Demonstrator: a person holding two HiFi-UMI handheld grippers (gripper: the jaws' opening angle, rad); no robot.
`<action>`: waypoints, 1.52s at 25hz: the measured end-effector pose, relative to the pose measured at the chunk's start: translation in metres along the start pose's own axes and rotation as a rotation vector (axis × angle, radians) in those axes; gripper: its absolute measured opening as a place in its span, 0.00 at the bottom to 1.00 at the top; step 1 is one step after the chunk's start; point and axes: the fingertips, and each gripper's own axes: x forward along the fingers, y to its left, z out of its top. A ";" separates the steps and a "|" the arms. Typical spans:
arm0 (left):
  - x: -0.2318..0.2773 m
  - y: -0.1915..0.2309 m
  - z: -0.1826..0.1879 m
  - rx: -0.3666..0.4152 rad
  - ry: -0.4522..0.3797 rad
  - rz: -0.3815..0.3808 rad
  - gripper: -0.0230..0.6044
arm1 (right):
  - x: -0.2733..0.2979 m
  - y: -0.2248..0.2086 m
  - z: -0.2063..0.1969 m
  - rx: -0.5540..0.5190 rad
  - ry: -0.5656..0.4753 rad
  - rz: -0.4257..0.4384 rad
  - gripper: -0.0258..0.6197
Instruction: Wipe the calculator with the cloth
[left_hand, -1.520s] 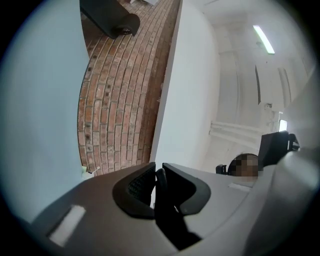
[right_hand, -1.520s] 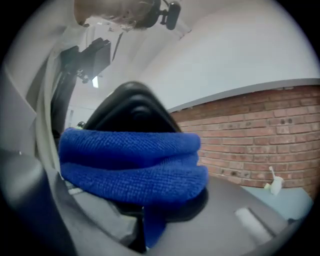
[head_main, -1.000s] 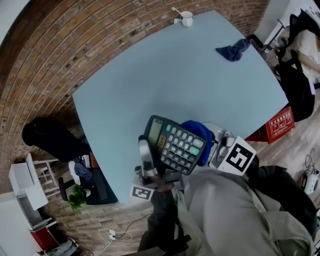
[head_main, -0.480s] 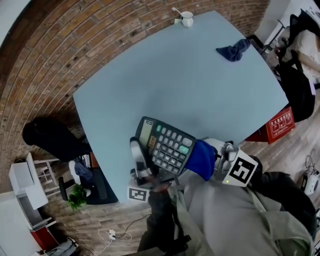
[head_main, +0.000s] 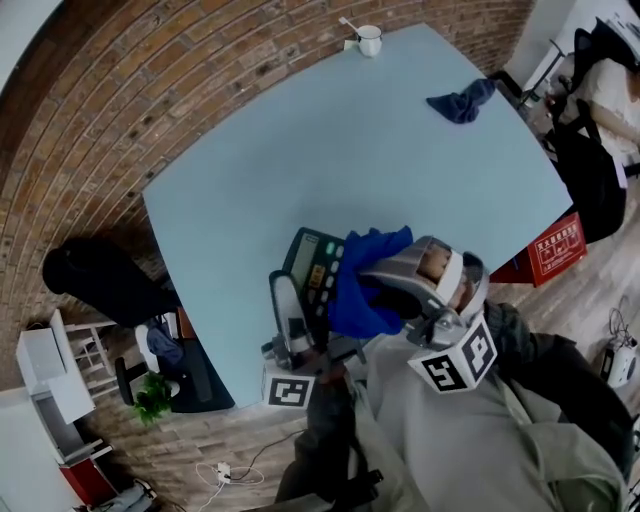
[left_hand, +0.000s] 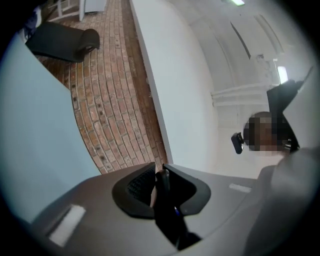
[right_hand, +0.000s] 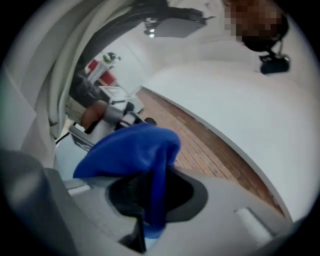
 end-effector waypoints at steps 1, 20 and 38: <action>-0.001 0.002 0.000 0.041 0.015 0.016 0.08 | 0.001 0.016 0.014 -0.050 -0.026 0.049 0.13; 0.000 0.000 -0.010 0.179 0.109 0.026 0.09 | 0.015 0.045 0.034 -0.055 -0.093 0.186 0.13; 0.002 -0.005 -0.024 0.239 0.180 -0.005 0.10 | 0.034 0.017 0.009 -0.006 -0.056 0.133 0.13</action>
